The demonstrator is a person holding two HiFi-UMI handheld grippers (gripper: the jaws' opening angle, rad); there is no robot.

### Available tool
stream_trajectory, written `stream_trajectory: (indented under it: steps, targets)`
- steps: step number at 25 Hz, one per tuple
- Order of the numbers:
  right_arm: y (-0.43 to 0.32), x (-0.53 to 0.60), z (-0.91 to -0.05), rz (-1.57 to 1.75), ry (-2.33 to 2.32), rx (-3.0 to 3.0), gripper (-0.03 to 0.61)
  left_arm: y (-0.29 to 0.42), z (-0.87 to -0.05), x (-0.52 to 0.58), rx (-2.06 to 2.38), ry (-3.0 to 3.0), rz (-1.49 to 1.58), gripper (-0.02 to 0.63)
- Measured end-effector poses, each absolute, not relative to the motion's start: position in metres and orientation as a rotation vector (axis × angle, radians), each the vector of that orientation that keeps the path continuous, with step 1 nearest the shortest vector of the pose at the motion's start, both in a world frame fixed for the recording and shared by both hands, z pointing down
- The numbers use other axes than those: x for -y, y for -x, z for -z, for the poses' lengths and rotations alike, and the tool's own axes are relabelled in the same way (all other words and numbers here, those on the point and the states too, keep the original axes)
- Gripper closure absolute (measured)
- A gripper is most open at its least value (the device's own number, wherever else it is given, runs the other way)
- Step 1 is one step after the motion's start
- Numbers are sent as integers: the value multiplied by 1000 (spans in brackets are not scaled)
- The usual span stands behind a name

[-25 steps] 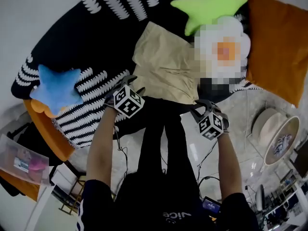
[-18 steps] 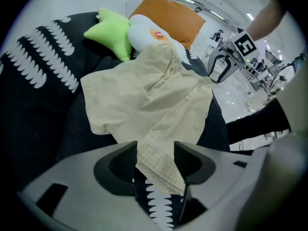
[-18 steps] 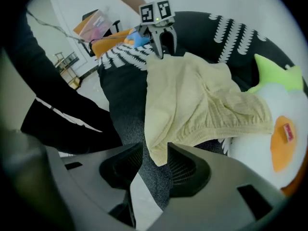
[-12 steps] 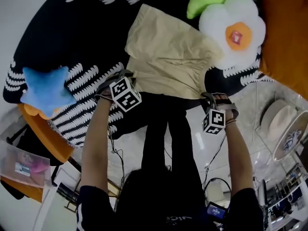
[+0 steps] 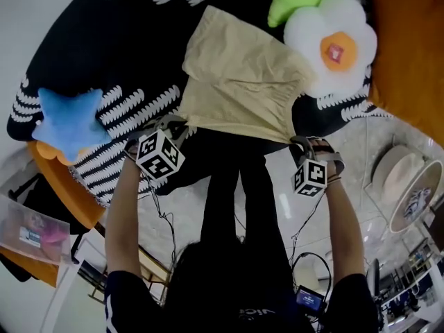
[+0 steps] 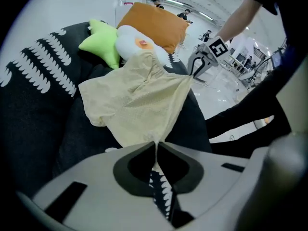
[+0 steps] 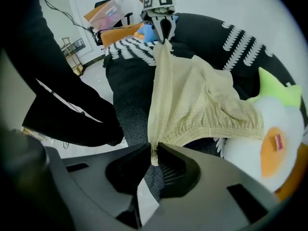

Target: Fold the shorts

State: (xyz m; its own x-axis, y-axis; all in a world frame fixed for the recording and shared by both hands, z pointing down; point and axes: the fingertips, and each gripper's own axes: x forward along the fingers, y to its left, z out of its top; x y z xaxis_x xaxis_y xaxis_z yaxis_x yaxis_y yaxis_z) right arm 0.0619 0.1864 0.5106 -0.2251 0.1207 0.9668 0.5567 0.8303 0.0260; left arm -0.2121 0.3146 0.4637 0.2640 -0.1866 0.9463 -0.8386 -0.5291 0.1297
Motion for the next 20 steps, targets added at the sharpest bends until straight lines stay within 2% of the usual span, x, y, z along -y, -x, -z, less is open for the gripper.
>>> stream_trajectory:
  steps: [13,20]
  targets:
    - [-129,-241,-483,377,618,1672,525,107,-442,-445,359,-1858,-1261,595]
    - [-174,-278,-480,256,661,1591,525,74,-442,-473,307,-1802,-1143,595]
